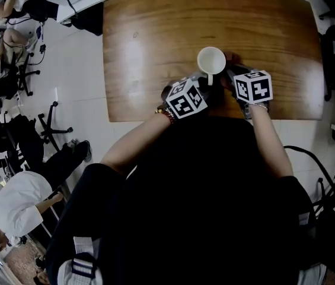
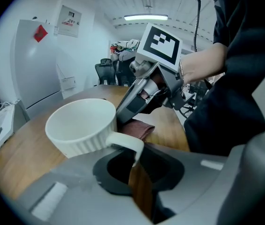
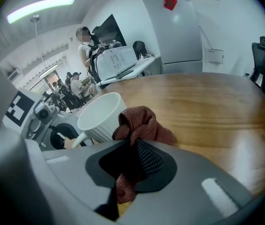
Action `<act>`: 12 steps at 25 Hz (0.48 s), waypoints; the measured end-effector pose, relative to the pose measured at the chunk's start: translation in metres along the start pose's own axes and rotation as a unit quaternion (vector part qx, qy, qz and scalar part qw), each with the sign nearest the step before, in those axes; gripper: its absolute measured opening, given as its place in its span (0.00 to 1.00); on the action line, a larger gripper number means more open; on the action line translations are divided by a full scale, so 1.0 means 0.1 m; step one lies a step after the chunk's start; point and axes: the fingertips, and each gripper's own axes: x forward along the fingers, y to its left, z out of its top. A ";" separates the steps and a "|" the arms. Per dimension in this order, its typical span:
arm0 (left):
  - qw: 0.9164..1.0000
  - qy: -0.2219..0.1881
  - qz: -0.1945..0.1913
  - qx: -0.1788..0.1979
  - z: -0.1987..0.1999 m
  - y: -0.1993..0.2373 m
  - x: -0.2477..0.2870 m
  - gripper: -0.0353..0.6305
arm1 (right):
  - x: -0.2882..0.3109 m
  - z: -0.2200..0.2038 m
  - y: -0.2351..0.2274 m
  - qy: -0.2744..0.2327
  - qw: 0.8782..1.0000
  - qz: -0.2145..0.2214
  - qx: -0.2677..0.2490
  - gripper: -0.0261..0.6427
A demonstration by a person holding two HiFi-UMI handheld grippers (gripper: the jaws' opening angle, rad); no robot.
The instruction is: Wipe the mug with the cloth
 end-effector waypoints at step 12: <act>1.000 -0.005 0.022 -0.012 0.08 0.01 0.07 0.12 | -0.44 0.13 0.25 -0.044 0.998 0.037 0.034 0.10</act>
